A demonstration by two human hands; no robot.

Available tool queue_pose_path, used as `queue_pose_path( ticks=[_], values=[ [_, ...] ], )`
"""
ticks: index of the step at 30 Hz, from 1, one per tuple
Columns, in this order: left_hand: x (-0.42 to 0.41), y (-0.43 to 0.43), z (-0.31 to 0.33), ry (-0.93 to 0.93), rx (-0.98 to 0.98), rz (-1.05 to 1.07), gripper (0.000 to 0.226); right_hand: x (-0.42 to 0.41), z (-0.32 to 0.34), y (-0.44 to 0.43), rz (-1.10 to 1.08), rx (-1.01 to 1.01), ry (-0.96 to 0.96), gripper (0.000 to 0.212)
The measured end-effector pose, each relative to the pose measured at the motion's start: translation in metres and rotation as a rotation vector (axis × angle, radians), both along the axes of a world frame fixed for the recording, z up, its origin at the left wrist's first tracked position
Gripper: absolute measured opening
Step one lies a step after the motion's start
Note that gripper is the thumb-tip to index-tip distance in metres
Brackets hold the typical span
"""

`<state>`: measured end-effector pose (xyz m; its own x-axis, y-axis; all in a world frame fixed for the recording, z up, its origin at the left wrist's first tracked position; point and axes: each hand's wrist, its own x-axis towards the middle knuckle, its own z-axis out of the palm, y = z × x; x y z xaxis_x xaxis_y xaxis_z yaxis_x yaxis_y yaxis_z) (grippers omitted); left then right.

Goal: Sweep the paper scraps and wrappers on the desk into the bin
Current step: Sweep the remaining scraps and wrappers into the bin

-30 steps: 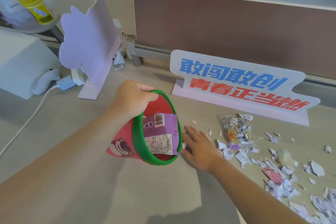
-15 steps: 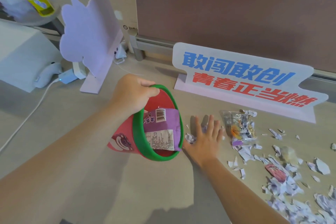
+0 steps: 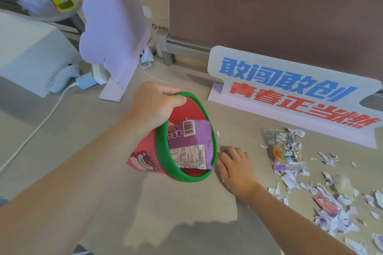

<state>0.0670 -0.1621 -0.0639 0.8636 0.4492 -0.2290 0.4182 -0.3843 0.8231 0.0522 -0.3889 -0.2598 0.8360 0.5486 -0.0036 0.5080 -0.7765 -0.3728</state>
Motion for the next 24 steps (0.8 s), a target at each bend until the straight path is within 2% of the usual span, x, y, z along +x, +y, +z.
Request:
queue_pose_path(
  ticks=[3,9,13,16,19,21,24],
  values=[
    [-0.001,-0.001,-0.001,0.006,-0.003,-0.020,0.026,-0.018,0.012,-0.008,-0.061,0.034,0.127,0.059],
    [-0.002,-0.006,0.000,0.000,-0.023,-0.045,0.026,-0.051,0.001,-0.014,-0.024,-0.098,0.037,0.042],
    [-0.004,-0.008,0.001,-0.011,0.013,-0.064,0.027,-0.044,0.001,-0.011,-0.128,-0.010,-0.034,0.020],
    [-0.007,-0.008,0.001,-0.007,-0.018,-0.052,0.026,-0.029,-0.003,-0.015,-0.105,0.021,-0.056,0.020],
    [-0.010,-0.008,0.002,-0.009,-0.025,-0.069,0.028,-0.013,-0.002,-0.018,-0.065,-0.012,-0.006,0.034],
    [-0.013,-0.007,0.002,-0.012,-0.019,-0.088,0.029,-0.006,0.011,-0.012,-0.160,0.031,0.100,0.038],
    [-0.018,-0.004,0.002,-0.013,-0.022,-0.098,0.029,0.002,0.044,0.000,-0.630,0.253,0.325,0.040]
  ],
)
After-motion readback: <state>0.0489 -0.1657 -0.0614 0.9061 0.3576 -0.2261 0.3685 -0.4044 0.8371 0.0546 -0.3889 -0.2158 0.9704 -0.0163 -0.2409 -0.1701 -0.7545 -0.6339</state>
